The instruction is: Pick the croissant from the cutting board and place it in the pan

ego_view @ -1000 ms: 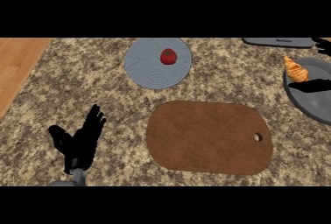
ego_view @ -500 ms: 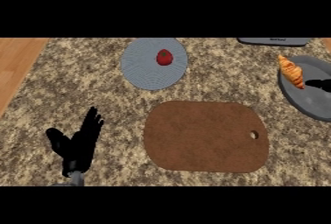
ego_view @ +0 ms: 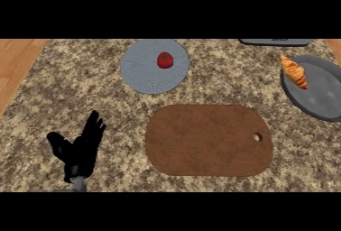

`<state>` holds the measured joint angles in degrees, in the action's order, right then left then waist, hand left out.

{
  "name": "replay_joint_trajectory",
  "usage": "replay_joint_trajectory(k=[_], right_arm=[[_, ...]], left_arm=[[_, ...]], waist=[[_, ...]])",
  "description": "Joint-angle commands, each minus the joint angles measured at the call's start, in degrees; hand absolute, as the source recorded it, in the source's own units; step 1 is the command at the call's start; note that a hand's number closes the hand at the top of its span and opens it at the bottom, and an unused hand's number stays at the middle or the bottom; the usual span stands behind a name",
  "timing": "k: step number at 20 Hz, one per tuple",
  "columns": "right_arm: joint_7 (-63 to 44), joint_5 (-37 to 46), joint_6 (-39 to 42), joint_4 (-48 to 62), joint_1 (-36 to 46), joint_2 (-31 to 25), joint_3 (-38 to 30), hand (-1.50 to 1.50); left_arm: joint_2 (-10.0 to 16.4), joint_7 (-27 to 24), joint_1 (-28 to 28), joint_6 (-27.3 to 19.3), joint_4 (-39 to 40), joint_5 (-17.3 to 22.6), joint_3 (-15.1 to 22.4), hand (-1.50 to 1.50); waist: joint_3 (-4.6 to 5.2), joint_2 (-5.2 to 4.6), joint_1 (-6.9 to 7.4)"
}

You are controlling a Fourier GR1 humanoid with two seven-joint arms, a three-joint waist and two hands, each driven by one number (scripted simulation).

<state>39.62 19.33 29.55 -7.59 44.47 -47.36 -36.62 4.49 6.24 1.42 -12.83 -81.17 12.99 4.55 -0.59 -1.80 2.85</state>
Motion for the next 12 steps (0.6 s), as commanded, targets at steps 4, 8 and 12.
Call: replay_joint_trajectory(k=[4,8,12], right_arm=[[7.29,-0.50,13.26,-1.86,-5.91,-3.00,0.73,-1.50],[6.82,-1.65,10.75,-2.62,-7.64,-2.65,0.09,-1.50],[7.78,-2.06,9.73,-3.47,-10.22,-1.87,0.37,-1.50]], left_arm=[[1.53,-0.01,1.30,0.75,-0.65,0.66,-1.47,0.00],[-1.22,-1.50,1.02,-0.67,0.04,-0.86,0.61,0.00],[-1.08,0.41,0.68,-1.50,-1.31,-0.83,0.47,0.00]], waist=[[0.12,0.67,-0.65],[0.09,0.55,-0.58],[0.04,0.65,-0.60]])
